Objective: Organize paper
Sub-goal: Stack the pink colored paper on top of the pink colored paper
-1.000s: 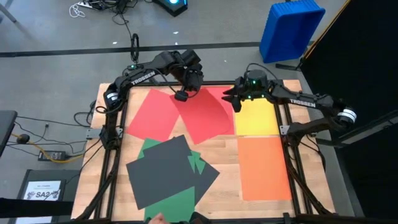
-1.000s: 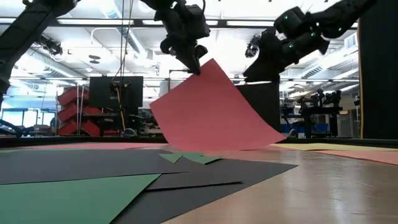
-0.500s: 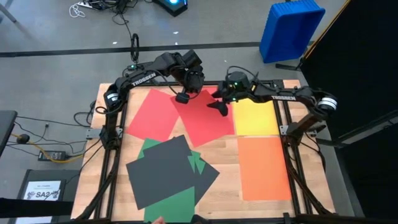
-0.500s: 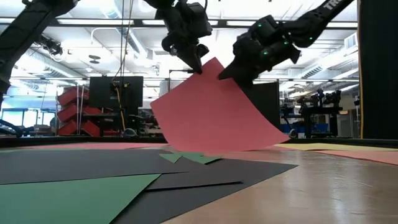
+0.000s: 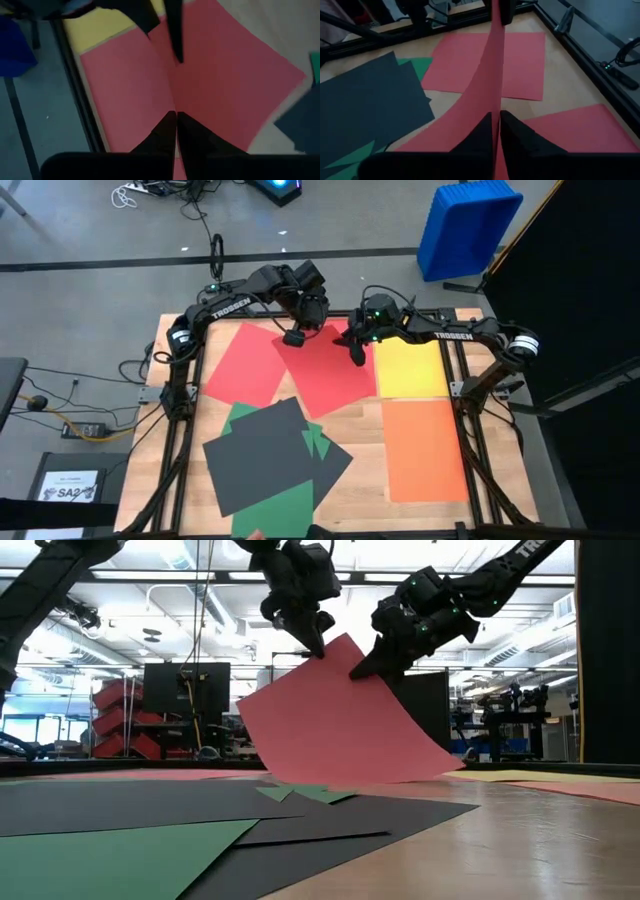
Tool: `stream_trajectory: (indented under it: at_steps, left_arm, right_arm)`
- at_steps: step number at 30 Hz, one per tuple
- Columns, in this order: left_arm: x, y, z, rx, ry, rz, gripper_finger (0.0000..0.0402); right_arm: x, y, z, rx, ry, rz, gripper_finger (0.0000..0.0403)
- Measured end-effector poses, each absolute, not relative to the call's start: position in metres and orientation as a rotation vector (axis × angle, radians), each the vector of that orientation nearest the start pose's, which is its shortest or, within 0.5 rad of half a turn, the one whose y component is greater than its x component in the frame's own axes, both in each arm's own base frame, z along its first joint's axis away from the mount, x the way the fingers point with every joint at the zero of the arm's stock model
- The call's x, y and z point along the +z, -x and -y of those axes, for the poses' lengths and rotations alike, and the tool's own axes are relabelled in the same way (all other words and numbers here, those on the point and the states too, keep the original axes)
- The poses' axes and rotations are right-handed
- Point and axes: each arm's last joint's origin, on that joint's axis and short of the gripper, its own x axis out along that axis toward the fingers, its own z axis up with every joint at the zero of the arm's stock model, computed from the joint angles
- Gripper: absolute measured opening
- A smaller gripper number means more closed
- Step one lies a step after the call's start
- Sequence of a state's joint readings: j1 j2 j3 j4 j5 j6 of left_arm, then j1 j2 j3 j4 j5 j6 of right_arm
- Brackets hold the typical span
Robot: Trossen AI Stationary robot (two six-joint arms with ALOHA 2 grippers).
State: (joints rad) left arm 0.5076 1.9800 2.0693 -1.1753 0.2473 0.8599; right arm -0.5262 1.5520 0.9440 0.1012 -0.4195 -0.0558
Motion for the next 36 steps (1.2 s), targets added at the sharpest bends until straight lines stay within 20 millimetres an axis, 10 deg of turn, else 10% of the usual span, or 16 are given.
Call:
stream_trajectory:
  at_steps: [24, 36]
  left_arm:
    - [0.390, -0.334, -0.209, -0.061, -0.042, -0.865, 0.0065]
    - [0.352, -0.263, -0.182, 0.133, 0.137, -0.623, 0.0021]
  right_arm:
    - [0.220, -0.285, 0.158, -0.122, -0.299, -0.580, 0.0000]
    - [0.219, -0.283, 0.160, -0.110, -0.314, -0.581, 0.0000]
